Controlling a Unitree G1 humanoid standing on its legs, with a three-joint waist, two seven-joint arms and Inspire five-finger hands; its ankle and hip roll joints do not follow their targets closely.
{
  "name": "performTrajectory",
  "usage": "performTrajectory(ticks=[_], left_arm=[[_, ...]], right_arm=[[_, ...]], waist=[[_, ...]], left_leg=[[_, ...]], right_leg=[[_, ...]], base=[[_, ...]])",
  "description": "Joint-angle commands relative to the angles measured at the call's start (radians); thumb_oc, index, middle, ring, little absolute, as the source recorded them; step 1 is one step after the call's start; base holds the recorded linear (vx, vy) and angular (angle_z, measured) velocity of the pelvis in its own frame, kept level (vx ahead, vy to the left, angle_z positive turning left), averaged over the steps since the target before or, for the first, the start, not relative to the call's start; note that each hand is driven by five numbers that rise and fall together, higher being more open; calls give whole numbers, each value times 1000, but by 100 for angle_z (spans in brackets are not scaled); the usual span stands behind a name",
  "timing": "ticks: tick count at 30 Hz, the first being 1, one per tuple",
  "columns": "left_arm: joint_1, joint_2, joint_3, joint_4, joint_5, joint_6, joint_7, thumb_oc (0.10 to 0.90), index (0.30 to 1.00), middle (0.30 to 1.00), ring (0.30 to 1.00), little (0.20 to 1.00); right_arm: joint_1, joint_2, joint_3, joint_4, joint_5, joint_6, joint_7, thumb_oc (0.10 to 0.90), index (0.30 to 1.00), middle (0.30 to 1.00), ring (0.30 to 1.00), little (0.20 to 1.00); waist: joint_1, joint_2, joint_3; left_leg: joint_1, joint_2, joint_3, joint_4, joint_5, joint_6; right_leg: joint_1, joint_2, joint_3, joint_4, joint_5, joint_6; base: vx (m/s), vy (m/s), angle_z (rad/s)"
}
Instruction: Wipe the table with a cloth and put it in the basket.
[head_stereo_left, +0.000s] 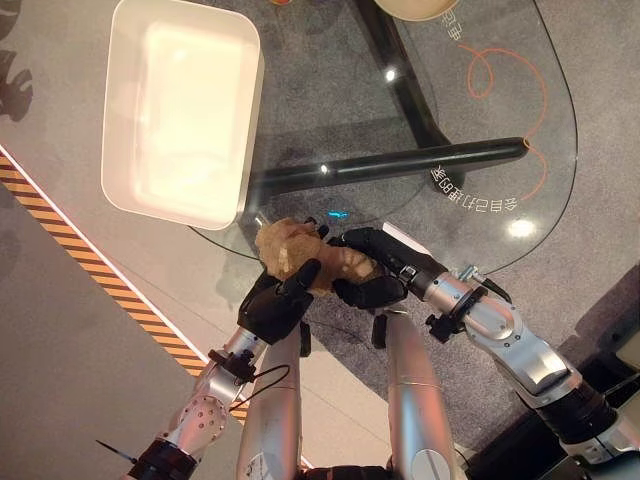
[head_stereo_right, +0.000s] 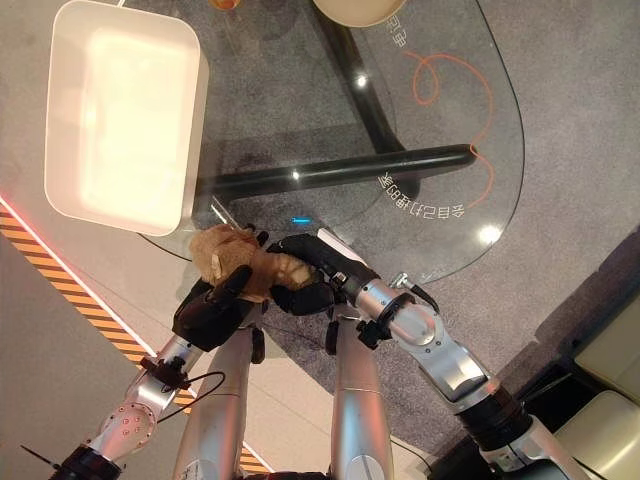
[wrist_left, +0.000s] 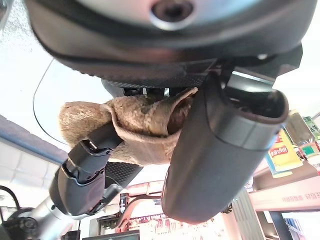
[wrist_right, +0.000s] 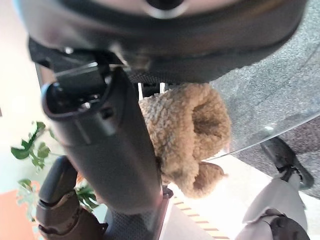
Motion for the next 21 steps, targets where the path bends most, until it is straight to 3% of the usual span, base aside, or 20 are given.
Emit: performTrajectory(ticks=[1,8,19,20,21], left_arm=[[-63,-50,-25,-230,-11,-51,-110,800,900,900,900,900],[-50,-125,3,-221,-285,-113,-136,800,900,900,900,900],[-22,-187,47,-223,-413,-134,-111,800,900,900,900,900],[-16,-191,54,-226,-416,-144,-97,424,578,578,578,524],[-16,-191,54,-226,-413,-145,-95,391,549,549,549,491]], right_arm=[[20,-24,157,-136,-29,-15,130,100,300,300,300,200],[7,13,164,-112,-41,-17,95,100,300,300,300,200],[22,43,131,-119,-37,-13,82,100,300,300,300,200],[26,44,125,-120,-37,-15,79,100,300,300,300,200],[28,44,124,-121,-38,-16,79,100,300,300,300,200]], waist=[[4,3,-26],[10,-3,-26],[14,-12,-26],[15,-13,-26],[15,-13,-26]], left_leg=[[-33,-57,51,161,-138,59],[-31,-61,45,160,-141,59],[-31,-65,41,155,-138,59],[-30,-65,41,152,-138,60],[-30,-65,40,152,-138,60]], right_leg=[[15,67,-61,-167,132,-15],[16,69,-65,-169,130,-18],[22,70,-70,-180,135,-18],[24,70,-69,-184,136,-18],[24,70,-69,-183,136,-18]], base=[[0,0,0],[0,0,0],[-3,-8,2],[-4,-4,3],[-2,-5,3]])
